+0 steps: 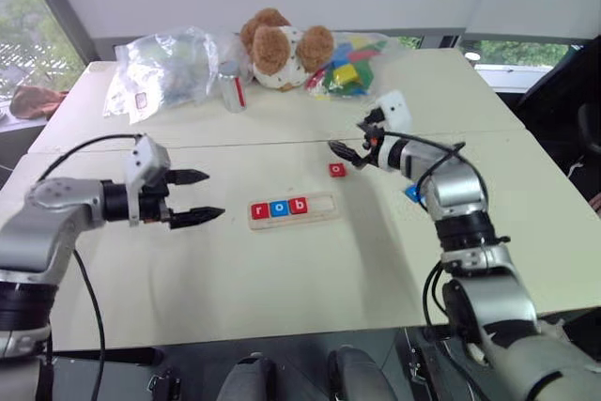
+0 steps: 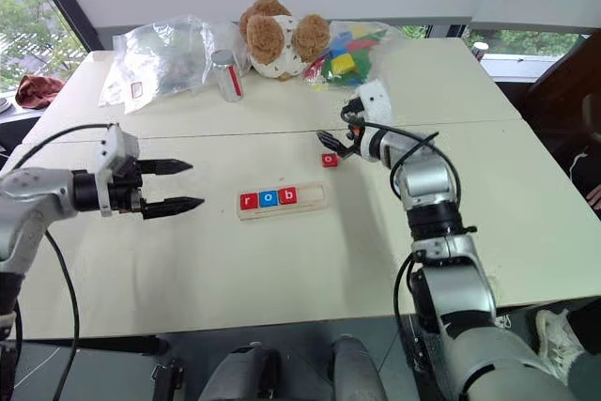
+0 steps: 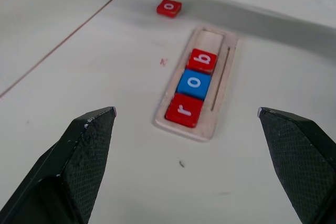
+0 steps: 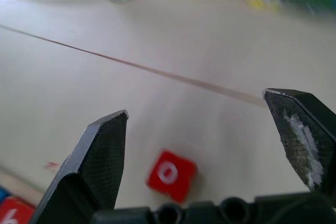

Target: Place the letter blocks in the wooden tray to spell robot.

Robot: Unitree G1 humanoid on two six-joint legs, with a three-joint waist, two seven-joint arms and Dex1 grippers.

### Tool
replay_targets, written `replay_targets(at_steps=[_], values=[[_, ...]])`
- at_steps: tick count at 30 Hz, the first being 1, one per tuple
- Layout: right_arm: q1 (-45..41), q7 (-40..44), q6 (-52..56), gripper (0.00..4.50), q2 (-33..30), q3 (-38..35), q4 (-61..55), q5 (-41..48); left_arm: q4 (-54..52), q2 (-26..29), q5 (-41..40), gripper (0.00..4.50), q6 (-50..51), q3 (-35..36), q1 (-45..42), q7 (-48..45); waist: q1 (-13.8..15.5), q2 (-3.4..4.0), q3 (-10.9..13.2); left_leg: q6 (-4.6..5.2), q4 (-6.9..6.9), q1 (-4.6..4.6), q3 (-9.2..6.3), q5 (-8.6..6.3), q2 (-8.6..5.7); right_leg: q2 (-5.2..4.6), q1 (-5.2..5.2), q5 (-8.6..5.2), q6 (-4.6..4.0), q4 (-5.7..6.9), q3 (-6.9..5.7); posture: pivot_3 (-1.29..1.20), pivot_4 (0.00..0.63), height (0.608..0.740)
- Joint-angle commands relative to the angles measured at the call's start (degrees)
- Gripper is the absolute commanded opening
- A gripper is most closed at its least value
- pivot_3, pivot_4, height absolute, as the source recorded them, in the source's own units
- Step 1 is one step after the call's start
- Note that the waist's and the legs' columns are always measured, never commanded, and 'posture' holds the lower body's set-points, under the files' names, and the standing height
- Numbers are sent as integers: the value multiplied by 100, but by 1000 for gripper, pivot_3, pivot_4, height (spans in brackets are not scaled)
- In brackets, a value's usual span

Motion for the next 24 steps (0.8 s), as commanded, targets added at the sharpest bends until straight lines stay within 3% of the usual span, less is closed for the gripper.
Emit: replay_targets(at_steps=[1, 5, 11, 14, 19, 22, 24], values=[[134, -949, 353, 4439, 499, -201, -526, 19, 33, -21, -11, 4500, -80, 12, -140, -93, -13, 0, 0, -1, 0, 0, 0, 1, 1, 3, -2, 0, 0, 2, 0, 0, 150, 740], [220, -1290, 457, 4439, 794, -216, -489, 110, 30, -52, 6, 4500, -53, -33, -200, -108, 3, 0, 0, -2, 2, 0, 1, 2, 1, 4, -1, 0, 0, 2, 1, 0, 150, 740], [81, -1703, -90, 4439, 1058, -14, 707, -79, -45, -115, 46, 4500, -26, -79, -206, -65, -4, -2, -1, -2, 3, 1, -1, 2, 0, 7, 4, 0, 0, 2, 0, 0, 150, 740], [-7, -1893, -391, 3568, 1098, 50, 1224, -158, -81, -116, 71, 4500, -36, -55, -156, -57, -21, -10, -6, -2, 4, 6, 0, 3, 0, 8, 9, 0, 0, 2, 0, 0, 150, 740], [-109, -2122, -719, 1188, 1192, 118, 1537, -199, -203, -125, 53, 4500, -24, -16, -25, 1, -66, -11, -7, -3, 4, 24, -1, 4, 1, 9, 22, 0, 0, 2, 2, 0, 150, 740], [-13, -2288, -688, 1195, 1184, 86, 1149, -196, -256, -151, 41, 4500, -19, -53, -17, 4, -105, -11, -7, -6, 4, 26, -1, 5, 2, 9, 23, 0, 0, 2, 3, 0, 150, 740], [323, -2386, -510, 1195, 1027, 73, 131, -259, -376, -164, 5, 4500, 17, -99, 4, -32, -82, -11, -7, -6, 3, 24, -6, 6, 2, 9, 23, 0, 0, 2, 2, 0, 150, 740]])
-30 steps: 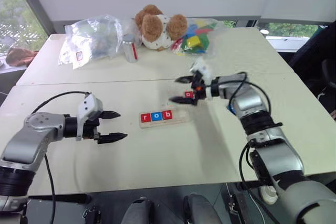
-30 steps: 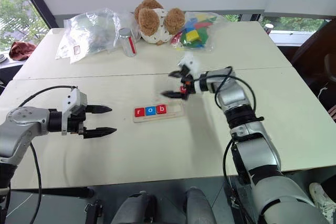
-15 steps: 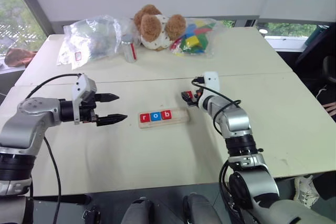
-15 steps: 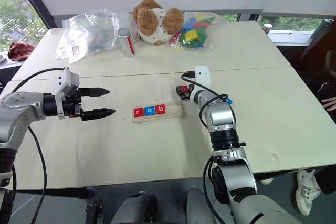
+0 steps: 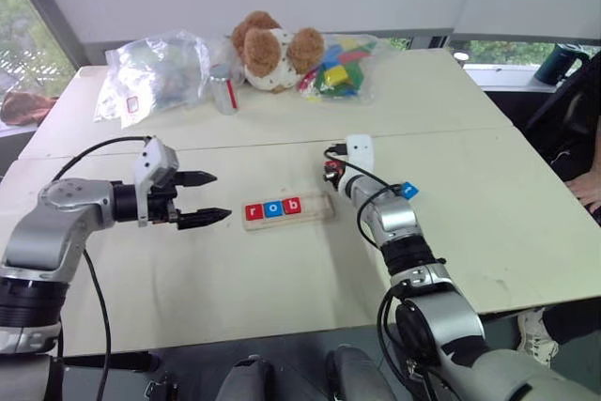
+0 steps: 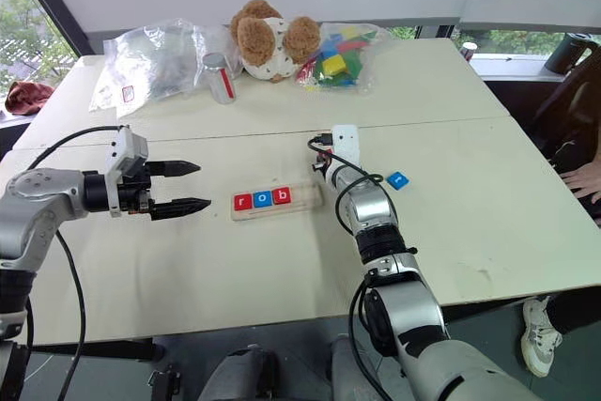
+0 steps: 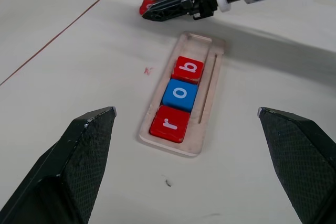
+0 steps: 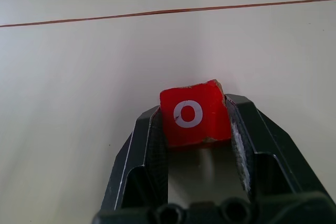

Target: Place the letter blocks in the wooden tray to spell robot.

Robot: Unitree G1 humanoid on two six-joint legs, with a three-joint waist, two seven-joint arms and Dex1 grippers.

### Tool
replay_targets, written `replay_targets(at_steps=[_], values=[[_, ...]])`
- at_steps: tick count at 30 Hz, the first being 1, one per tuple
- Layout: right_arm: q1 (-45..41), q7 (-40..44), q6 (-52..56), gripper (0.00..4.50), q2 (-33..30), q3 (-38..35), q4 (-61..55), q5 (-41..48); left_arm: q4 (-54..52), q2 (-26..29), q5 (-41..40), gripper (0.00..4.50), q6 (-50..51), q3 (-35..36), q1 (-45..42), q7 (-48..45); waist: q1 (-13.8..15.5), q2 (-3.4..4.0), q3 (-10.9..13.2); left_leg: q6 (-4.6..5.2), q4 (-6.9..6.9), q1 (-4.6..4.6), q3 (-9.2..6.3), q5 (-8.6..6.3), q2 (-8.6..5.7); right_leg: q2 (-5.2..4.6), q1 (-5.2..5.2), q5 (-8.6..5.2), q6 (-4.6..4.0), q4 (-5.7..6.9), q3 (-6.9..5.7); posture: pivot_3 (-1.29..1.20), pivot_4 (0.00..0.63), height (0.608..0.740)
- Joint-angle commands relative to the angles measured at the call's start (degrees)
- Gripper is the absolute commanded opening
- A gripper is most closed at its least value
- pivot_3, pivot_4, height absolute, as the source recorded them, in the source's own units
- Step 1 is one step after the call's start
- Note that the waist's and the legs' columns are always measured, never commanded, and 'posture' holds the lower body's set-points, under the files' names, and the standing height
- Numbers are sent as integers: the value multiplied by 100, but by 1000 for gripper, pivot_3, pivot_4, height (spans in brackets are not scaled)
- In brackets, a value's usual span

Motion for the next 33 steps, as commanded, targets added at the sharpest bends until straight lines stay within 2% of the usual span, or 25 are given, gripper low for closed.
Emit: replay_targets(at_steps=[1, 4, 6, 9, 13, 18, 19, 23, 24, 26, 30, 32, 33], values=[[584, -147, 431, 1195, -209, -71, -1771, -81, -317, 7, -110, 4500, 62, 2, 4, -41, 48, 1, 0, 0, -1, -2, -3, 0, 0, 0, -2, 0, 0, 0, -1, 0, 150, 740], [1529, -92, 1546, 1195, -400, -106, -3901, -43, -458, -36, -131, 4500, 94, -98, 23, -101, 136, 2, -1, 4, -3, -31, -8, -2, -1, -1, -27, 0, 0, 8, 1, 0, 150, 740], [2165, -140, 2795, 1195, -400, -174, -5293, 22, -396, -122, -107, 4500, 70, -210, -64, -130, 151, 1, -1, 10, -3, -35, -8, -7, -2, -2, -26, 0, 0, 2, 2, 0, 150, 740], [2648, -290, 4149, 1195, -126, -338, -6611, 57, -171, -290, -17, 4500, -21, -380, -272, -191, 157, 0, -2, 13, 1, -34, -6, -8, -2, -1, -21, 0, 0, -1, 2, 0, 150, 740], [2900, -622, 4956, 1195, 544, -581, -6922, -60, 74, -485, 88, 4500, -115, -605, -534, -275, 121, -1, -2, 39, 5, -14, -1, -21, -1, 11, -11, 0, 0, -4, 8, 0, 150, 740], [2792, -931, 4712, 1195, 963, -878, -6198, -142, 151, -547, 144, 4500, -137, -709, -646, -394, 120, 0, -2, 33, 4, 9, -2, -15, 4, 22, 5, -1, -1, 4, 13, 0, 150, 740], [2787, -971, 4661, 2235, 981, -897, -6116, -149, 152, -547, 159, 4500, -141, -721, -653, -408, 120, -1, -2, 33, 3, 15, -2, -15, 4, 22, 11, -1, -1, 3, 13, 0, 150, 740], [2769, -931, 4587, 4220, 878, -816, -6100, -89, 182, -492, 175, 4500, -152, -691, -653, -462, 148, -1, -2, 35, 1, 38, -4, -17, 4, 19, 38, -1, -1, -3, 12, 0, 150, 740], [2740, -891, 4604, 4450, 847, -822, -6156, -55, 183, -468, 173, 4500, -156, -674, -636, -479, 154, -1, -2, 37, 1, 42, -4, -18, 4, 18, 44, -1, -1, -6, 12, 0, 150, 740], [2648, -645, 4533, 4450, 533, -744, -6379, 54, 173, -401, 183, 4500, -157, -656, -599, -523, 158, -1, -2, 39, 1, 46, -4, -19, 3, 17, 49, -1, -1, -9, 12, 0, 150, 740], [2529, 907, 3332, 4450, -1016, -725, -6356, 680, 116, -247, 183, 4500, -173, -686, -548, -707, 156, 5, 3, 47, 1, 46, 0, -24, -3, 14, 51, -1, 0, -18, 12, 0, 150, 740], [2878, 2967, 1955, 4450, -2312, -773, -5739, 1256, -68, -123, 141, 4500, -155, -757, -493, -912, 157, 3, 3, 51, -2, 52, -1, -26, 0, 17, 58, -2, 1, -22, 10, 0, 150, 740], [3027, 3695, 1469, 4450, -2761, -766, -5469, 1451, -128, -86, 134, 4500, -151, -776, -472, -982, 162, 1, 4, 54, -4, 55, -2, -28, 3, 22, 65, -3, 2, -30, 9, 0, 150, 740]])
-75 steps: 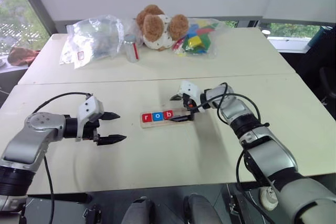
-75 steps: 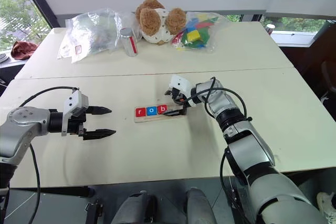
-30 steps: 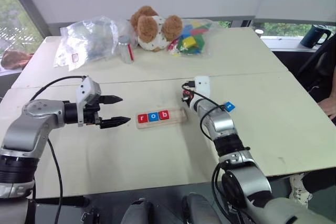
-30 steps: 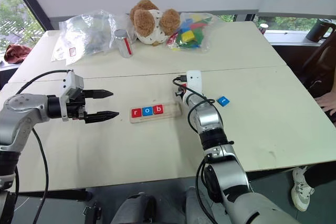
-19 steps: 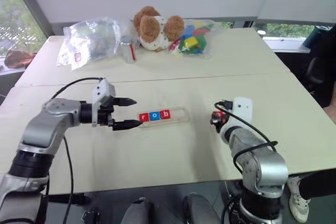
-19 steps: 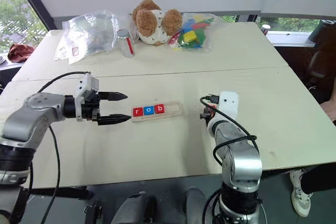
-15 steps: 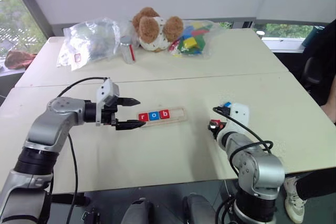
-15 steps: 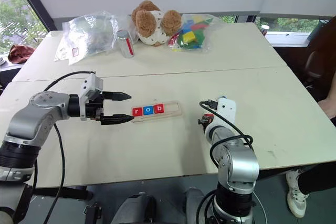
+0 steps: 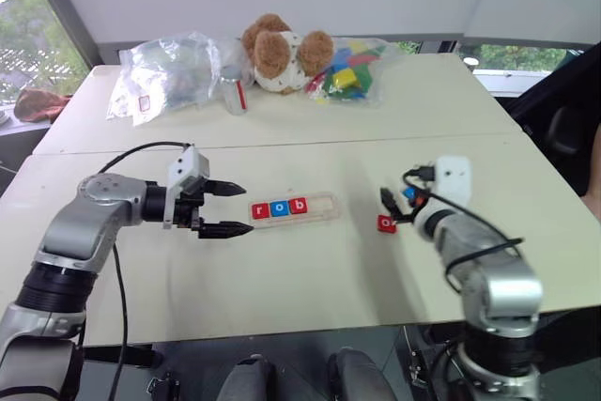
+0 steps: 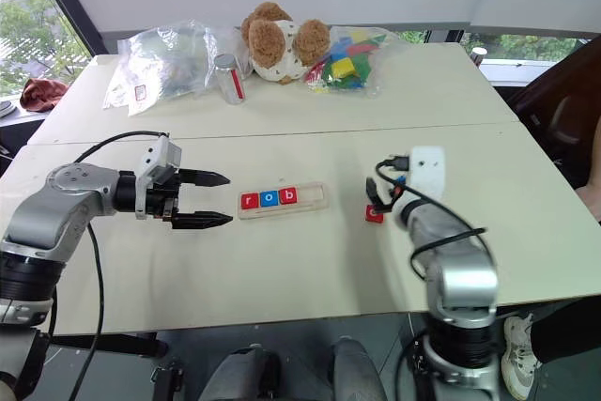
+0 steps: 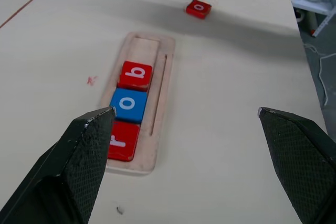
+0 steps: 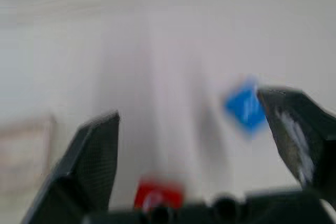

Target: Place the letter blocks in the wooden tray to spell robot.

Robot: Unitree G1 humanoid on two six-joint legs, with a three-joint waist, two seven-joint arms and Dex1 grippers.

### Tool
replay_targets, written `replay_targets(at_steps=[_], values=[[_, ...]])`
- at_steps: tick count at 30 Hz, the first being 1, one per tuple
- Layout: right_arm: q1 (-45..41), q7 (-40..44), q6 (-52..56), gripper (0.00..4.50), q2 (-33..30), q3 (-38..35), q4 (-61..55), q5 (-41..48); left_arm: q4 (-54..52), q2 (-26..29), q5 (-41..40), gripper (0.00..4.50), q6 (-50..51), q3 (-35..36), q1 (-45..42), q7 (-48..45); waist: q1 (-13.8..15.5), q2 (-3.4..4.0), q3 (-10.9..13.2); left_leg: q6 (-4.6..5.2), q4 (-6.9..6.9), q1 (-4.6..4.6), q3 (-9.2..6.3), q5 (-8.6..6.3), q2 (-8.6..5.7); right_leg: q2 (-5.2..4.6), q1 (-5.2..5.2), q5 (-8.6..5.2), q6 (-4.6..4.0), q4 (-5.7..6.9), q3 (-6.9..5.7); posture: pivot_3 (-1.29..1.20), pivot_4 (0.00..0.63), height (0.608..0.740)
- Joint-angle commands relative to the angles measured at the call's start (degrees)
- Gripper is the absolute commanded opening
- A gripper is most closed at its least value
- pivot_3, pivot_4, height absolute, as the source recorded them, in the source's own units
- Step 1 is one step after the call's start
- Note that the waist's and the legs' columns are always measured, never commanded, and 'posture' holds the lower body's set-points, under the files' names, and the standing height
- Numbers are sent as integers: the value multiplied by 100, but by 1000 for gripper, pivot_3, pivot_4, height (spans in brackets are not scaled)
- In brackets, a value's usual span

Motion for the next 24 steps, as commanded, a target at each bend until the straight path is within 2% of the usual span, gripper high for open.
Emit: replay_targets(at_steps=[1, 3, 5, 12, 19, 22, 24], values=[[486, 2925, -2087, 4450, -1488, 28, 977, 811, -417, 254, -73, 4500, -81, 4, 73, -341, 7, -2, 1, 4, -5, 3, -2, -2, 3, 6, 11, -1, 2, -16, -3, 0, 150, 740], [563, 3934, -3173, 4450, -2120, 187, 1960, 801, -574, 362, -63, 4500, -81, -14, 141, -450, -3, -3, 2, 20, -5, 14, -1, -13, 20, 33, 43, -1, 2, -55, -1, 0, 150, 740], [347, 4518, -4005, 4450, -2422, 388, 2854, 703, -700, 456, -87, 4500, -44, 12, 210, -514, -23, -4, 3, 23, -3, 14, 3, -14, 22, 31, 47, -1, 2, -61, 2, 0, 150, 740], [-677, 5239, -5595, 4450, -2426, 997, 4899, 265, -1002, 615, -157, 4500, 99, 178, 442, -416, -28, -1, 5, 21, 2, 25, 15, -13, 31, 25, 42, 1, -1, -41, 17, 0, 150, 740], [-1192, 5555, -6343, 4450, -2299, 1347, 6077, 14, -1015, 700, -185, 4500, 157, 296, 542, -299, 132, 0, 5, 18, 1, 15, 15, -14, 26, 11, 36, 1, -1, -53, 16, 0, 150, 740], [-1372, 5650, -6592, 3641, -2228, 1442, 6483, -68, -964, 697, -166, 4500, 159, 313, 555, -235, 125, 0, 5, 16, 4, 15, 16, -13, 21, 2, 38, 1, -1, -52, 14, 0, 150, 740], [-1454, 5707, -6690, 2654, -2196, 1464, 6641, -86, -887, 710, -120, 4500, 122, 326, 590, -220, 119, 0, 5, 15, 5, 15, 16, -13, 20, 0, 39, 1, -1, -52, 14, 0, 150, 740]])
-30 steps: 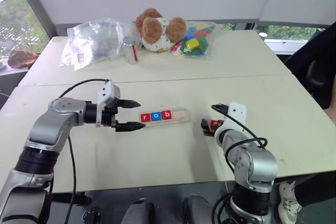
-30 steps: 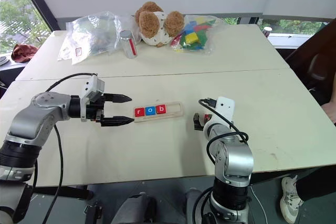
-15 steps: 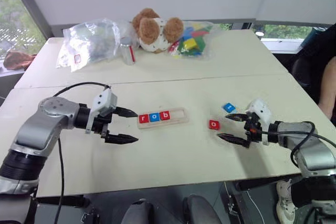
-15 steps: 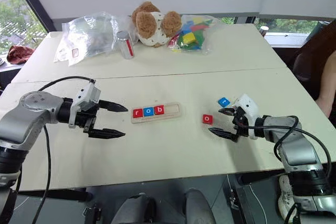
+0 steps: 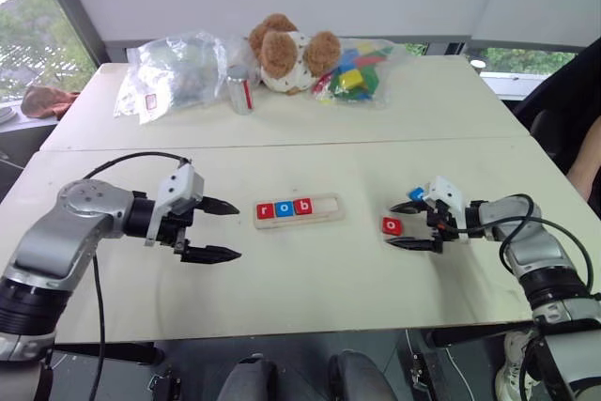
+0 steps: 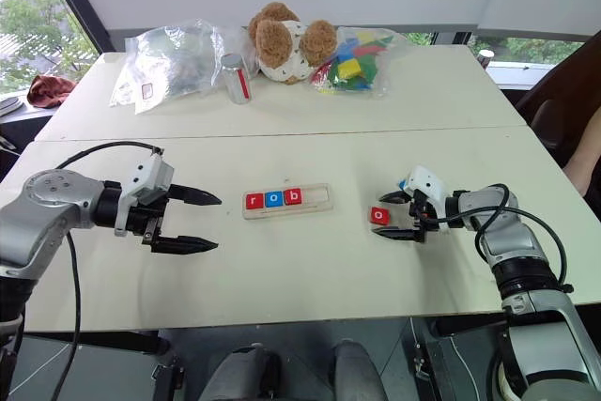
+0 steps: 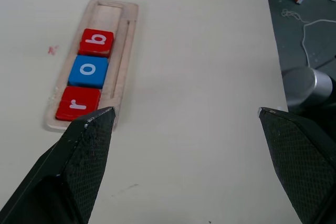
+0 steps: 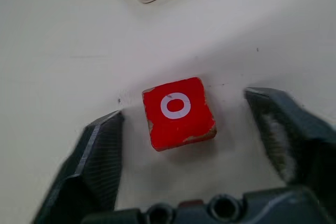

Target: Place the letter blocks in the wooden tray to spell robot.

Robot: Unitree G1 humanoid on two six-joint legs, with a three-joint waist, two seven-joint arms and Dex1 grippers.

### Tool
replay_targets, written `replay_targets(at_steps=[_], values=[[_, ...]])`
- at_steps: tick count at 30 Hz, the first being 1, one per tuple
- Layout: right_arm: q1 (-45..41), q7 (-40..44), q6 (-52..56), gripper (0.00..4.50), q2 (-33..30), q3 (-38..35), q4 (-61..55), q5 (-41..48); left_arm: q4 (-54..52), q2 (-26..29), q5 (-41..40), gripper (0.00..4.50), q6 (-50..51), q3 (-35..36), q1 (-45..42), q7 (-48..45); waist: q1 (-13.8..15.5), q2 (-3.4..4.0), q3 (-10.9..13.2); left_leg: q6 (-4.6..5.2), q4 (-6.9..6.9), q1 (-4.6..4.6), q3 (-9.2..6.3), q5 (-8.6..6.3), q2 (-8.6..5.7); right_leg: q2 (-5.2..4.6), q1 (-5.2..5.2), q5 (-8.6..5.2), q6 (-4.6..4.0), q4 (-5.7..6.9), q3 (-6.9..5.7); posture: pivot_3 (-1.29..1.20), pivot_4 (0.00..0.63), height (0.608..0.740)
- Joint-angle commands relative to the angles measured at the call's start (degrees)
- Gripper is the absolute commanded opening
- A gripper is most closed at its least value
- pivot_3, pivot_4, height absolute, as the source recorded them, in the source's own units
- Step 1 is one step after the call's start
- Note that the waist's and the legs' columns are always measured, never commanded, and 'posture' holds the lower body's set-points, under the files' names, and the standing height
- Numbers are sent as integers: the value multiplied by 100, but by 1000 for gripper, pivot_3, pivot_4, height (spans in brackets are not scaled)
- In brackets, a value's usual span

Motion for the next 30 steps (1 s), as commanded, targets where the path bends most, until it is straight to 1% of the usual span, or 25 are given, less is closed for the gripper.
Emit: replay_targets(at_steps=[1, 2, 3, 7, 9, 12, 16, 20, 24, 30], values=[[-175, 78, -237, 2215, 29, 21, 271, -84, 47, 92, -9, 4500, -75, 155, 20, 23, -4, 0, 0, 0, 0, 1, 0, 0, 0, 0, 0, 0, 0, 1, 0, 0, 150, 740], [-200, 112, -275, 1557, 34, 24, 303, -81, 106, 114, 17, 4500, -105, 168, 44, 10, -4, 0, 0, 0, 0, 1, 0, 0, 0, 0, 0, 0, 0, 1, -1, 0, 150, 740], [-219, 143, -269, 1155, 32, 20, 298, -63, 166, 136, 53, 4500, -150, 178, 63, 1, -4, 0, 0, 0, 0, 1, 0, 0, 0, 0, 0, 0, 0, 1, -1, 0, 150, 740], [-563, 227, 24, 1160, 86, 32, 70, 20, 413, 205, 173, 4500, -330, 211, 36, -1, -4, 3, 1, -1, -1, 1, 0, 0, 0, -1, -2, 0, 0, 2, -1, 0, 150, 740], [-980, 391, 295, 1160, 260, 139, -94, 79, 532, 215, 224, 4500, -399, 204, -44, 12, -22, 4, 2, -1, -1, 0, 0, 0, 0, -2, -3, 0, 0, 2, -1, 0, 150, 740], [-1574, 648, 531, 1160, 589, 387, 12, -1, 654, 181, 267, 4500, -449, 181, -164, 26, -64, 5, 3, -4, -2, 0, 3, 2, 0, -1, -15, 0, -1, 13, 1, 0, 150, 740], [-2233, 730, 196, 1160, 1136, 739, 830, -336, 624, 159, 270, 4500, -460, 174, -160, 52, -23, 5, 3, -8, -12, -4, 0, 3, 2, -1, -28, 0, -1, 21, -7, 0, 150, 740], [-2599, 726, -233, 1160, 1489, 918, 1652, -611, 558, 151, 246, 4500, -438, 209, -87, 121, 19, 5, 3, -34, -8, -17, -3, 17, -11, -14, -30, 0, -1, 16, -11, 0, 150, 740], [-2875, 645, -582, 1160, 1790, 989, 2319, -837, 403, 153, 166, 4500, -375, 298, 78, 235, -25, 5, 3, -34, -6, -25, -1, 17, -24, -28, -33, 0, 0, 6, -12, 0, 150, 740], [-3120, 558, -926, 1160, 2033, 966, 2856, -1024, 197, 165, 85, 4500, -280, 435, 315, 376, -49, 5, 3, -36, -11, -28, -2, 19, -20, -25, -43, 0, 0, 11, -17, 0, 150, 740]])
